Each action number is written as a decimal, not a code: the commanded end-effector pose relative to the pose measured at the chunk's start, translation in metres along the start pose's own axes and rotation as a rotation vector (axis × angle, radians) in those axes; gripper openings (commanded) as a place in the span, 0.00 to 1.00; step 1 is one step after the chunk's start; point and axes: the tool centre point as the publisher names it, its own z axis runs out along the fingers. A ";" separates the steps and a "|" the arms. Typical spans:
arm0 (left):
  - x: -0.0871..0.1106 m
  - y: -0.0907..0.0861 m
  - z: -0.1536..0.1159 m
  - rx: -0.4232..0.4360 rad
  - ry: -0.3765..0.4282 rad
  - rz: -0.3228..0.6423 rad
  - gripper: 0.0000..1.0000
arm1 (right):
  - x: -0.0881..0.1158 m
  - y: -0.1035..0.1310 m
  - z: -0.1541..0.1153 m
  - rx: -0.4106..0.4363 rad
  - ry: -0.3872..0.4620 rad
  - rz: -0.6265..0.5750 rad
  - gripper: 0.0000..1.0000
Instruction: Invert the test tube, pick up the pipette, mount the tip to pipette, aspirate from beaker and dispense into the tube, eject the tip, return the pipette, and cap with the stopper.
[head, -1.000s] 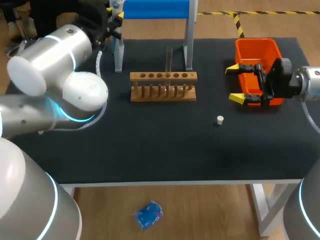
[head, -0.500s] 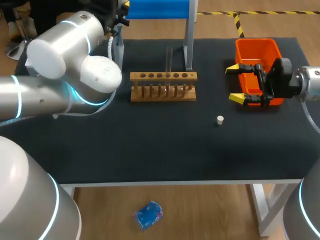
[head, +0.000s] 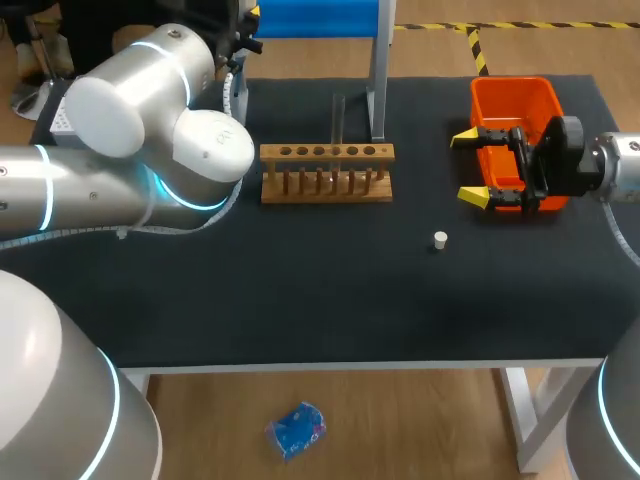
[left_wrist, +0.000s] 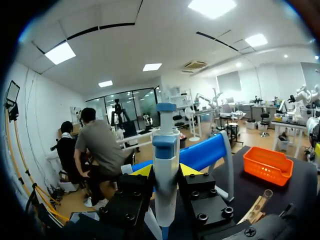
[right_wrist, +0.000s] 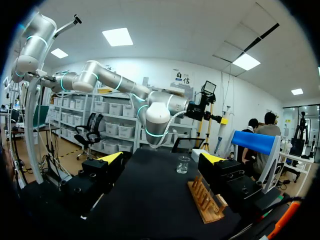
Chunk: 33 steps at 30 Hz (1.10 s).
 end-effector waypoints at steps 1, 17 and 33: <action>-0.003 -0.002 0.021 -0.038 -0.016 -0.005 0.00 | 0.001 0.001 0.000 0.002 0.000 0.000 1.00; -0.015 0.013 0.067 -0.141 -0.063 -0.087 0.00 | 0.001 0.001 0.000 0.002 0.000 0.000 1.00; -0.009 0.032 0.068 -0.207 -0.093 -0.118 0.00 | 0.001 0.001 0.000 0.002 0.000 0.000 1.00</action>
